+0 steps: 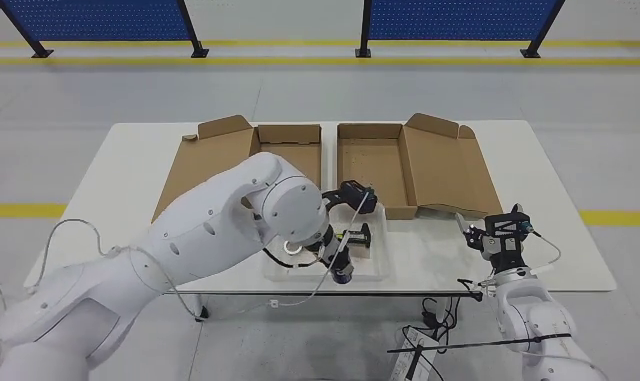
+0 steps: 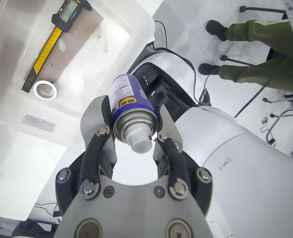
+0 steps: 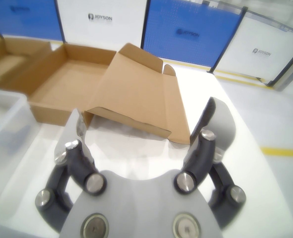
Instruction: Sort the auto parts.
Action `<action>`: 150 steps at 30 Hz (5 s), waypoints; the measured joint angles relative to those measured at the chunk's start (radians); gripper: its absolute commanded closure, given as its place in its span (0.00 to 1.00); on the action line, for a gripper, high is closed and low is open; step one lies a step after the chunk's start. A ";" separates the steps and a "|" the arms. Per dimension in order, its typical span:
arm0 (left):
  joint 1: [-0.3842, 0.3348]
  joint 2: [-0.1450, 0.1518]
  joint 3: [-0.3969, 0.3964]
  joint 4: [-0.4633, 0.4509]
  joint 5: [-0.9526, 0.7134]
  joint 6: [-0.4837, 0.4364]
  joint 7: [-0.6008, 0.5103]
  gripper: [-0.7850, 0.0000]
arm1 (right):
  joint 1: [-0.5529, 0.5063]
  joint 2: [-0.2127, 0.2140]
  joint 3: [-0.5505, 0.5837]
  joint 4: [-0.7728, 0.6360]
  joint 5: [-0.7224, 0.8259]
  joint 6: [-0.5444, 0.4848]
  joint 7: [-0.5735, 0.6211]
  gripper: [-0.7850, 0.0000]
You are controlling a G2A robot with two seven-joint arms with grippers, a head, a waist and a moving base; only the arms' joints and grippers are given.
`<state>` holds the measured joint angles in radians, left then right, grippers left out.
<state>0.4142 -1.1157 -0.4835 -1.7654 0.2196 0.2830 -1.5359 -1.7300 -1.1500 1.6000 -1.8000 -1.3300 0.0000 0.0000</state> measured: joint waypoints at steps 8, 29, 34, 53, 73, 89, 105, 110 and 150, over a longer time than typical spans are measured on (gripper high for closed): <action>-0.048 0.032 0.042 -0.010 -0.049 0.001 0.000 1.00 | 0.000 0.000 0.000 0.000 0.000 0.000 0.000 0.00; -0.053 0.085 -0.024 0.013 0.064 0.098 0.152 1.00 | 0.000 0.000 0.000 0.000 0.000 0.000 0.000 0.00; -0.031 0.089 -0.057 0.036 0.110 0.107 0.246 1.00 | 0.000 0.000 0.000 0.000 0.000 0.000 0.000 0.00; -0.074 -0.001 0.002 0.271 0.183 0.085 0.422 1.00 | 0.000 0.000 0.000 0.000 0.000 0.000 0.000 0.00; -0.081 -0.046 0.024 0.354 0.183 0.090 0.470 1.00 | 0.000 0.000 0.000 0.000 0.000 0.000 0.000 0.00; -0.073 -0.092 -0.018 0.531 0.121 0.211 0.581 1.00 | 0.000 0.000 0.000 0.000 0.000 0.000 0.000 0.00; -0.135 -0.253 0.070 0.913 0.037 0.151 0.617 1.00 | 0.000 0.000 0.000 0.000 0.000 0.000 0.000 0.00; -0.148 -0.297 0.084 1.011 0.026 0.131 0.609 1.00 | 0.000 0.000 0.000 0.000 0.000 0.000 0.000 0.00; -0.196 -0.495 0.064 1.440 0.001 0.022 0.550 0.00 | 0.000 0.000 0.000 0.000 0.000 0.000 0.000 0.00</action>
<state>0.2186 -1.6104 -0.4193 -0.3251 0.2209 0.3045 -0.9864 -1.7300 -1.1500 1.6000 -1.8000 -1.3300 0.0000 0.0000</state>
